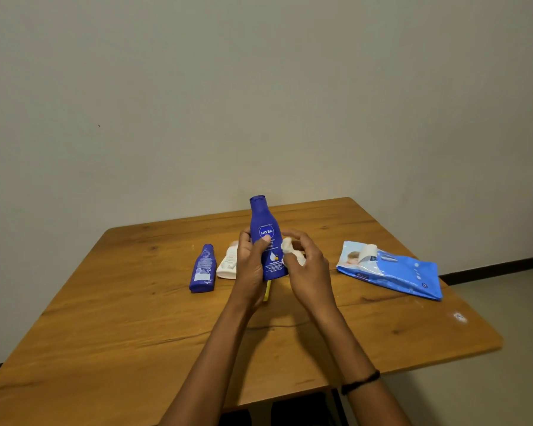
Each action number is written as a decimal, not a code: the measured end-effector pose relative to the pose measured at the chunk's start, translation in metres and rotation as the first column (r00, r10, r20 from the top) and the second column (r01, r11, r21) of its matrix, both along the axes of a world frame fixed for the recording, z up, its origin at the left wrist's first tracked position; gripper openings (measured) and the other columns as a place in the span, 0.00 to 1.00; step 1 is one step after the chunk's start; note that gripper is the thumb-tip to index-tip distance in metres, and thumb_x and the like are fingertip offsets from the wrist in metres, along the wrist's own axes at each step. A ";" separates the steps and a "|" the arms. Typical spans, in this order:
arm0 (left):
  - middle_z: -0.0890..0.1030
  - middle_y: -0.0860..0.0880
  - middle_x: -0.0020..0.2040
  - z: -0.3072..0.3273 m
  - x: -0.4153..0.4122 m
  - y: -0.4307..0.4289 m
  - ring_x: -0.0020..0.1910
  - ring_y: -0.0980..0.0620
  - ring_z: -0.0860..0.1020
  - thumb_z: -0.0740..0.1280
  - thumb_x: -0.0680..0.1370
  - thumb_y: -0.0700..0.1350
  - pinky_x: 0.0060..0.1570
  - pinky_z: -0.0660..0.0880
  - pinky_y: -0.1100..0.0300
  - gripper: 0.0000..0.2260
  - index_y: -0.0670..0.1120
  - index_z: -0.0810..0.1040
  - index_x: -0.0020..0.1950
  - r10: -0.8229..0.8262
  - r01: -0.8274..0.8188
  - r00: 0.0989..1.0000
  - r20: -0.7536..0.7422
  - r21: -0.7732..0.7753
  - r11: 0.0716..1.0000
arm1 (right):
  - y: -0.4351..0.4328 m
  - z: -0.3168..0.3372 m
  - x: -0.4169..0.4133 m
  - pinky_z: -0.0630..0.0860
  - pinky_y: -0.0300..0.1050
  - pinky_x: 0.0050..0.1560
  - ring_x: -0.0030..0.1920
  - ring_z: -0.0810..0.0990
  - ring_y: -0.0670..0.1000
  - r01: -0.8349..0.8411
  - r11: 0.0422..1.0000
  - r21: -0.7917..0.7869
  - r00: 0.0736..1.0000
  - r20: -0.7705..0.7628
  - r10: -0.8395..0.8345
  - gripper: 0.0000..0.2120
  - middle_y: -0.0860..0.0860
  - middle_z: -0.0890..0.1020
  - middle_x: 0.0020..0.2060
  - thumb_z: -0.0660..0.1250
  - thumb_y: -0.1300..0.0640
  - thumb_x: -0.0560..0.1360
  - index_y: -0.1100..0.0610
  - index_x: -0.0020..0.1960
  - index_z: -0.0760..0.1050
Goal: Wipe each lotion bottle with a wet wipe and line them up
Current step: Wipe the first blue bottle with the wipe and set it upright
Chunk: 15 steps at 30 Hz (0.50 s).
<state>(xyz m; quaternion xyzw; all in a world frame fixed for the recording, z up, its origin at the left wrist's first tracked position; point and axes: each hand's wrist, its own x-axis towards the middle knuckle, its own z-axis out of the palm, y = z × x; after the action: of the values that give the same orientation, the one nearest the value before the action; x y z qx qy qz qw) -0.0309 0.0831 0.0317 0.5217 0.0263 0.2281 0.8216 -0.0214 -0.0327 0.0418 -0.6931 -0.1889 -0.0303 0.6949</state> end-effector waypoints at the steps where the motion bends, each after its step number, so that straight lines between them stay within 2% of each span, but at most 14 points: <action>1: 0.81 0.42 0.55 -0.002 0.003 -0.001 0.49 0.50 0.83 0.66 0.80 0.41 0.46 0.81 0.56 0.18 0.41 0.68 0.69 -0.002 0.001 1.000 0.011 0.024 1.000 | -0.002 -0.001 0.005 0.78 0.31 0.40 0.53 0.79 0.42 -0.003 1.000 -0.023 1.000 0.006 0.003 0.17 0.44 0.78 0.56 0.68 0.55 0.78 0.50 0.66 0.73; 4: 0.81 0.43 0.59 -0.010 0.012 -0.003 0.55 0.48 0.81 0.67 0.80 0.48 0.51 0.80 0.55 0.23 0.42 0.67 0.71 -0.028 0.029 1.000 -0.004 0.143 0.989 | -0.011 -0.003 0.024 0.78 0.31 0.43 0.49 0.80 0.42 0.015 0.995 -0.099 1.000 0.012 -0.014 0.19 0.45 0.81 0.54 0.71 0.53 0.75 0.53 0.65 0.76; 7: 0.80 0.42 0.62 -0.015 0.025 -0.001 0.57 0.45 0.81 0.67 0.79 0.50 0.54 0.80 0.53 0.23 0.44 0.68 0.71 -0.065 0.079 0.996 -0.067 0.233 0.969 | -0.016 -0.005 0.047 0.79 0.37 0.45 0.49 0.82 0.45 0.050 0.987 -0.154 0.999 0.008 -0.049 0.17 0.50 0.84 0.53 0.73 0.55 0.74 0.57 0.61 0.79; 9: 0.79 0.42 0.65 -0.016 0.037 0.002 0.60 0.46 0.80 0.67 0.80 0.47 0.56 0.79 0.53 0.21 0.45 0.69 0.72 -0.089 0.117 0.990 -0.109 0.294 0.948 | -0.018 -0.008 0.065 0.79 0.38 0.45 0.50 0.82 0.48 0.082 0.980 -0.182 0.997 0.017 -0.080 0.16 0.52 0.84 0.53 0.73 0.56 0.74 0.59 0.60 0.80; 12: 0.80 0.47 0.64 -0.016 0.056 0.008 0.62 0.48 0.79 0.68 0.80 0.40 0.58 0.78 0.54 0.17 0.51 0.74 0.67 -0.060 0.116 0.988 -0.142 0.426 0.897 | -0.018 -0.015 0.092 0.77 0.37 0.45 0.52 0.81 0.48 0.136 0.969 -0.207 0.991 0.040 -0.130 0.15 0.52 0.83 0.53 0.73 0.57 0.74 0.58 0.60 0.79; 15: 0.81 0.45 0.62 -0.015 0.080 0.015 0.62 0.45 0.79 0.70 0.78 0.36 0.62 0.78 0.48 0.17 0.45 0.76 0.67 0.039 0.064 0.984 -0.174 0.550 0.833 | -0.014 -0.028 0.115 0.79 0.42 0.50 0.54 0.80 0.49 0.184 0.954 -0.236 0.983 0.040 -0.179 0.15 0.51 0.82 0.54 0.72 0.56 0.75 0.57 0.61 0.79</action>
<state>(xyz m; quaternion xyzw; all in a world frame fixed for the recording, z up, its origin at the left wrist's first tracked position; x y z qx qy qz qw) 0.0488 0.0977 0.0163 0.7553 0.0291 0.1732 0.6314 0.0940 -0.0463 0.0143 -0.7857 -0.1332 -0.0774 0.5991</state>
